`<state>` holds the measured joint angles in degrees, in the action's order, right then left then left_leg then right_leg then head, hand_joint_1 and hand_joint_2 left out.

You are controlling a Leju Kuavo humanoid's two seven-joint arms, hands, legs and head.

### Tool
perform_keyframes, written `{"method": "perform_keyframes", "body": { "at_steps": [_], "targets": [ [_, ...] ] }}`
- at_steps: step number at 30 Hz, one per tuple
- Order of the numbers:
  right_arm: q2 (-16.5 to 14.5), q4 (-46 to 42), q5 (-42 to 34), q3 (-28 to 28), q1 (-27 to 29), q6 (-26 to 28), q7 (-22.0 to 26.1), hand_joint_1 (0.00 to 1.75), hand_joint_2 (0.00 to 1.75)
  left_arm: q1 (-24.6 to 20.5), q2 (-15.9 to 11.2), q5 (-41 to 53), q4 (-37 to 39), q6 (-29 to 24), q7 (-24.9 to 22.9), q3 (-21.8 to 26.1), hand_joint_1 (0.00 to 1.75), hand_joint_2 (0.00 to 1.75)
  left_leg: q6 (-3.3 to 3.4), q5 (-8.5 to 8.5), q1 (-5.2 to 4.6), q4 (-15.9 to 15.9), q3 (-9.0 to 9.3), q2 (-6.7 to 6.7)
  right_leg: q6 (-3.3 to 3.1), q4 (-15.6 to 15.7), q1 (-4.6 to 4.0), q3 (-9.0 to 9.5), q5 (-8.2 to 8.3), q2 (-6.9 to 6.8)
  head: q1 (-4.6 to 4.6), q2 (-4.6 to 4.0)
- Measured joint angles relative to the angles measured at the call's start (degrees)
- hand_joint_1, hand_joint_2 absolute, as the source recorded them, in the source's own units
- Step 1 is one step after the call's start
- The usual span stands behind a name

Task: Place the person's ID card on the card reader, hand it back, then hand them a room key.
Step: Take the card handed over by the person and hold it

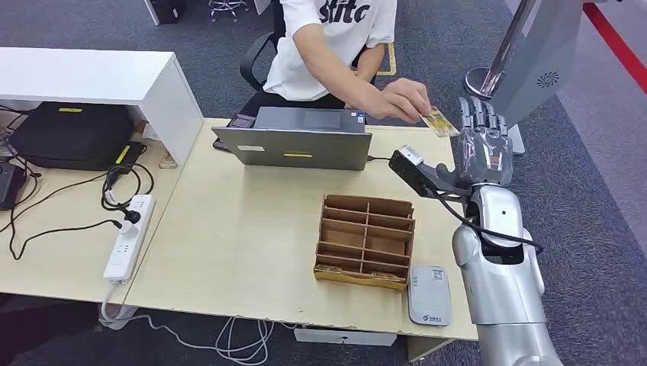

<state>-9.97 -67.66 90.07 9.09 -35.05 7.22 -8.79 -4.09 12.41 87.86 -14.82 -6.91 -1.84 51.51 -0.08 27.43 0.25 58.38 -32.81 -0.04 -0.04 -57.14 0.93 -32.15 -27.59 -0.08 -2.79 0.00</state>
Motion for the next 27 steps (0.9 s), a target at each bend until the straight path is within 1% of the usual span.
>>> {"method": "perform_keyframes", "body": {
  "at_steps": [2, 3, 6, 7, 19, 27],
  "targets": [
    [0.00, 0.02, 0.00, 0.00, 0.00, 0.01, 0.00, 0.00, 1.75, 0.00, -0.01, 0.00, 0.00, 0.00, 0.00, -0.09, 0.00, 1.75, 0.00, 0.00, 0.00, 0.00, 0.00, 0.00, 0.00, 0.00, 0.00, 0.00, 0.00, 0.00, 0.00, 0.00],
    [0.00, 0.03, 0.00, -0.01, -0.01, 0.01, 0.00, 0.13, 1.75, 0.00, -0.02, 0.00, 0.00, 0.00, 0.00, -0.17, 0.00, 1.75, 0.00, 0.00, 0.00, 0.00, 0.00, 0.00, 0.00, 0.00, 0.00, 0.00, 0.00, 0.00, 0.00, 0.00],
    [0.00, 0.05, 0.00, -0.02, -0.01, -0.01, 0.01, 1.44, 1.75, 0.00, -0.02, 0.00, 0.00, 0.00, 0.00, -0.40, 0.00, 1.75, 0.00, 0.00, 0.00, 0.00, 0.00, 0.00, 0.00, 0.00, 0.00, 0.00, 0.00, 0.00, -0.01, 0.00],
    [0.00, 0.08, 0.00, -0.02, -0.01, -0.02, 0.08, 1.75, 1.75, 0.01, -0.02, 0.00, 0.00, 0.00, 0.00, -0.46, 0.00, 1.75, 0.00, 0.00, 0.00, 0.00, 0.00, 0.00, 0.00, 0.00, 0.00, 0.00, 0.00, 0.00, -0.01, 0.00],
    [0.00, 0.19, 0.02, -0.80, 0.02, 0.21, 1.04, 1.75, 1.75, 0.01, -0.02, 0.00, 0.00, 0.00, 0.00, -0.57, 0.00, 1.75, 0.00, 0.00, 0.00, 0.00, 0.00, 0.00, 0.00, 0.00, 0.00, -0.01, 0.00, 0.00, -0.01, 0.00],
    [-0.07, 0.11, -0.32, -1.20, 0.03, 1.21, 3.22, 1.75, 1.75, 0.02, -0.02, 0.00, 0.00, 0.00, 0.00, -0.76, 0.00, 1.75, 0.00, 0.00, 0.00, 0.00, 0.00, 0.00, 0.00, 0.00, 0.00, -0.01, 0.00, 0.00, -0.01, 0.00]
  ]
}}
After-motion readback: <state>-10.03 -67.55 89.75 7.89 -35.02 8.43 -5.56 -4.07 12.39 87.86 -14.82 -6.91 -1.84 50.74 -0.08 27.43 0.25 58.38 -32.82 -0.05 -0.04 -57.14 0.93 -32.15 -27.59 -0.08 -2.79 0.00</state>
